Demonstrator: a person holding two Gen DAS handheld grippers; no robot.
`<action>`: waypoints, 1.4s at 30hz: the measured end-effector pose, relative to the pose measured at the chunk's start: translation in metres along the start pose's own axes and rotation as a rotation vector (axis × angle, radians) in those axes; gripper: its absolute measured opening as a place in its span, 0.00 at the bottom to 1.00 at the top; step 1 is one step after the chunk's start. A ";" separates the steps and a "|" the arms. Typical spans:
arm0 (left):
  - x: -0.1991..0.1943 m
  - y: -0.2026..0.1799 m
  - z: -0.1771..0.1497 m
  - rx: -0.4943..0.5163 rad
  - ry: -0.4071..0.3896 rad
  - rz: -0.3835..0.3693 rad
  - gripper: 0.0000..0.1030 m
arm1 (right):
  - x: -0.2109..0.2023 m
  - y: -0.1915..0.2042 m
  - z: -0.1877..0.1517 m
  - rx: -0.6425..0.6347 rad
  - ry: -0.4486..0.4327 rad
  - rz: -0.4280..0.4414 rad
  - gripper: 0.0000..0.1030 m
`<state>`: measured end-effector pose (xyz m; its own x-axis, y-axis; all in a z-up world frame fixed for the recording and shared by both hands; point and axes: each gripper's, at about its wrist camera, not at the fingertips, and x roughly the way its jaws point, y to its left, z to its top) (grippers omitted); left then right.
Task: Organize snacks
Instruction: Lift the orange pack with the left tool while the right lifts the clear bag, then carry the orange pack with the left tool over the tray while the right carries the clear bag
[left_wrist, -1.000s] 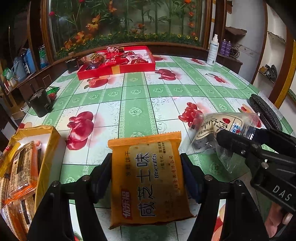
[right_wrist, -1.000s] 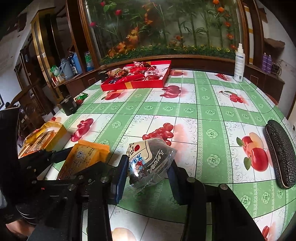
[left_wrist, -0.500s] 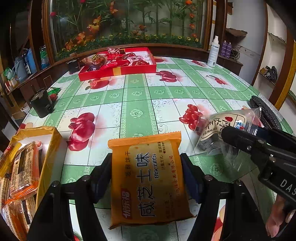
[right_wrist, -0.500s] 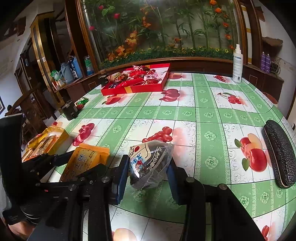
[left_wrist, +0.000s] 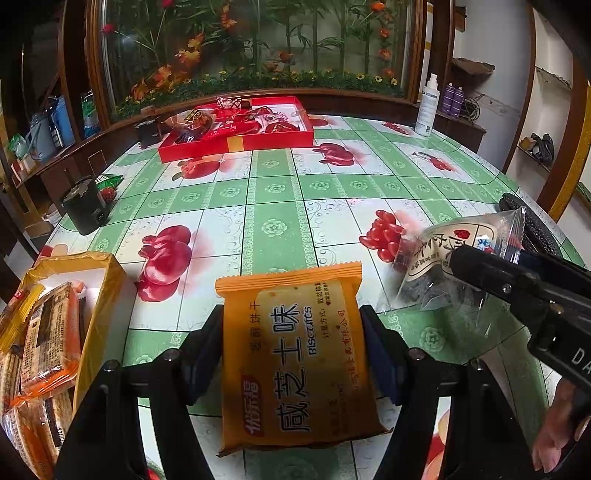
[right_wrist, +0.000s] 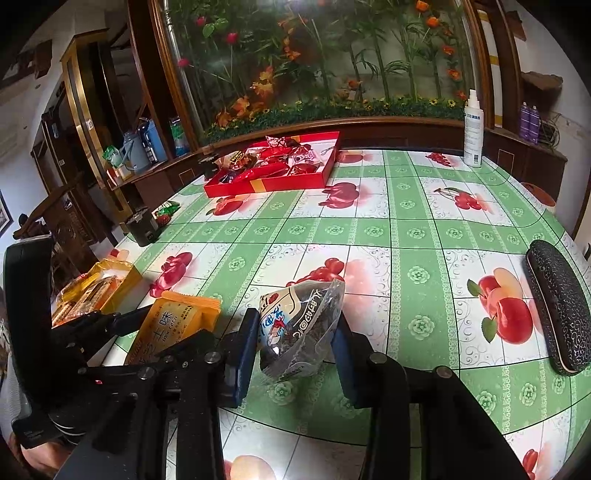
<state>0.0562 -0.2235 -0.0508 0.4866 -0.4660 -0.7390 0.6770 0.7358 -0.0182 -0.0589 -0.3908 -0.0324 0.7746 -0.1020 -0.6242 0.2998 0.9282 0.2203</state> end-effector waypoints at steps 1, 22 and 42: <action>0.000 0.000 0.001 0.000 0.000 0.000 0.68 | 0.000 -0.001 0.000 0.003 -0.001 0.003 0.40; -0.114 0.059 -0.015 -0.109 -0.115 0.008 0.68 | -0.018 0.037 0.007 0.103 -0.034 0.140 0.40; -0.148 0.197 -0.106 -0.279 -0.053 0.171 0.68 | 0.093 0.213 0.033 0.101 0.134 0.484 0.41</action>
<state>0.0594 0.0422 -0.0164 0.6134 -0.3433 -0.7112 0.4090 0.9085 -0.0857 0.0954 -0.2138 -0.0190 0.7616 0.3843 -0.5218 -0.0181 0.8175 0.5756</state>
